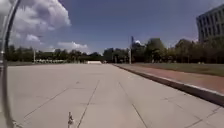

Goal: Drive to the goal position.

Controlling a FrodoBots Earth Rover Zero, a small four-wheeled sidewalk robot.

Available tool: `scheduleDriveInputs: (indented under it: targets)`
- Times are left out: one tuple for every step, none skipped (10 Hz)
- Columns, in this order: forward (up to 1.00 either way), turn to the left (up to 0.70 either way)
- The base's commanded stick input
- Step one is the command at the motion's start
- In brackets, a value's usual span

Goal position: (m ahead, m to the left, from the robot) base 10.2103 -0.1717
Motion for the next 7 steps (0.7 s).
scheduleDriveInputs:
  targets:
    - [0.85, 0.0]
    - [0.85, 0.0]
    - [0.85, 0.0]
    - [0.85, 0.0]
    - [0.85, 0.0]
    - [0.85, 0.0]
    - [0.85, -0.04]
